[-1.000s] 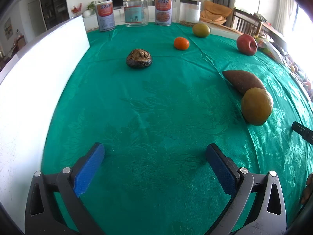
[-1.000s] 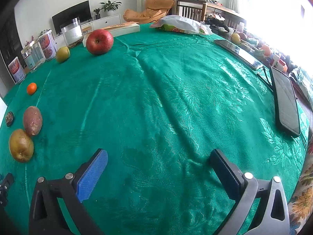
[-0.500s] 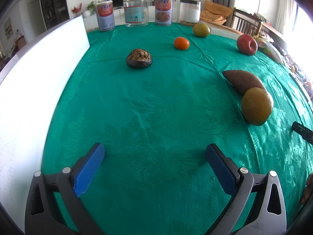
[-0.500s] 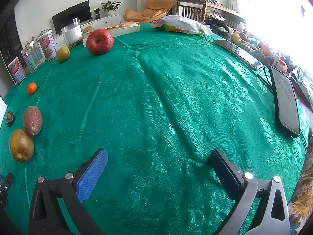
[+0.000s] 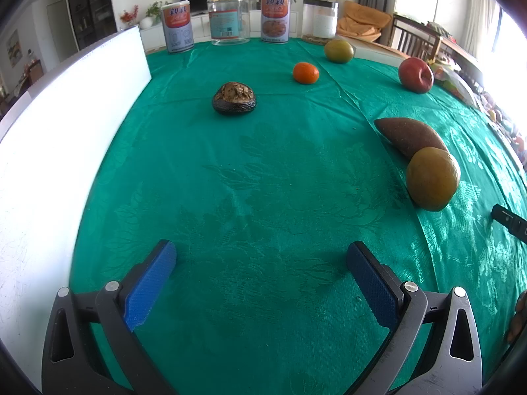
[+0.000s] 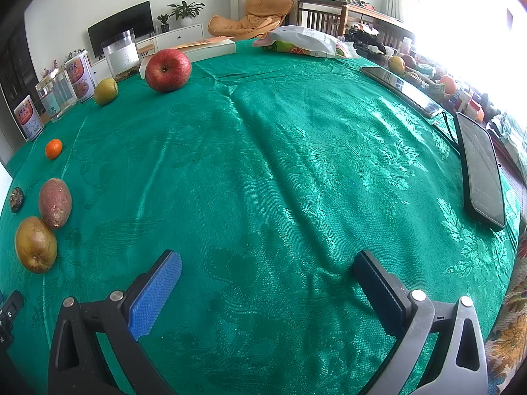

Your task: Organize fruits

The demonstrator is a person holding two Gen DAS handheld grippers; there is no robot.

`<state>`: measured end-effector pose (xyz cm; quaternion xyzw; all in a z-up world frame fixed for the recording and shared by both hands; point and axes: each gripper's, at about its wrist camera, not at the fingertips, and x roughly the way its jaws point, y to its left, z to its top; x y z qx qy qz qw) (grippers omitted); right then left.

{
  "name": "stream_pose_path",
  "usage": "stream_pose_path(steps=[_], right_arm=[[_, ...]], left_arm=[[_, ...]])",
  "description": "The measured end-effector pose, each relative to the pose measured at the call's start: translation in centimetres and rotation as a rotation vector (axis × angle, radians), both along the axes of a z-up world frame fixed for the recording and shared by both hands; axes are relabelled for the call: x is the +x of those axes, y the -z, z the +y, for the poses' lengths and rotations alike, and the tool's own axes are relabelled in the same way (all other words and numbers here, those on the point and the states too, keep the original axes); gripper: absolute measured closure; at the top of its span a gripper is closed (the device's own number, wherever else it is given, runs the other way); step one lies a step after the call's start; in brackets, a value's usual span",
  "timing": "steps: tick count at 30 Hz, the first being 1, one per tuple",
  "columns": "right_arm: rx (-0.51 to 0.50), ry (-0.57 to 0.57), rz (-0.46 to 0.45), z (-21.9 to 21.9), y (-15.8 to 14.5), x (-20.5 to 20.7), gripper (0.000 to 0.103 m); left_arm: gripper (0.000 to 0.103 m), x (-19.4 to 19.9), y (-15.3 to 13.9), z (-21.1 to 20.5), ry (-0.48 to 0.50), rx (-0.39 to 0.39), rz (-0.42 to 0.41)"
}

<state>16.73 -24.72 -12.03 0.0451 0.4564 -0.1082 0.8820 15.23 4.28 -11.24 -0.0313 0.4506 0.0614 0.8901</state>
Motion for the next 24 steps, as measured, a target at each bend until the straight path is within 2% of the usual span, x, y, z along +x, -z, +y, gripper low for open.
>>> stream_pose_path(steps=[3,6,7,9,12,14,21,22,24], right_arm=[[0.0,0.0,0.0,0.0,0.0,0.0,0.0],[-0.001,0.0,0.0,0.0,0.0,0.0,0.0],[-0.001,-0.001,0.0,0.0,0.0,0.0,0.0],[0.0,-0.001,0.0,0.0,0.0,0.0,0.0],[0.0,-0.001,0.0,0.0,0.0,0.0,0.0],[0.0,-0.001,0.0,0.0,0.0,0.0,0.0],[-0.001,0.0,0.0,0.0,0.0,0.0,0.0],[-0.001,0.0,0.0,0.0,0.0,0.0,0.0],[-0.001,0.0,0.0,0.0,0.0,0.0,0.0]], left_arm=[[0.002,-0.3,-0.2,0.1,0.025,-0.03,-0.012],[0.002,-0.9,-1.3,-0.8,0.131,-0.199,-0.053],[0.002,-0.7,-1.8,-1.6,0.171,-0.231,-0.061],[0.002,0.1,-2.8,-3.9,0.259,-0.23,-0.068],[0.002,2.0,-3.8,-6.8,0.351,-0.186,-0.079],[0.002,3.5,-3.6,-8.0,0.365,-0.162,-0.058],[0.004,5.9,-2.0,-8.6,0.36,-0.189,0.009],[0.005,5.7,-1.9,-8.6,0.364,-0.191,0.007],[0.02,5.6,-2.0,-8.7,0.38,-0.194,0.005]])
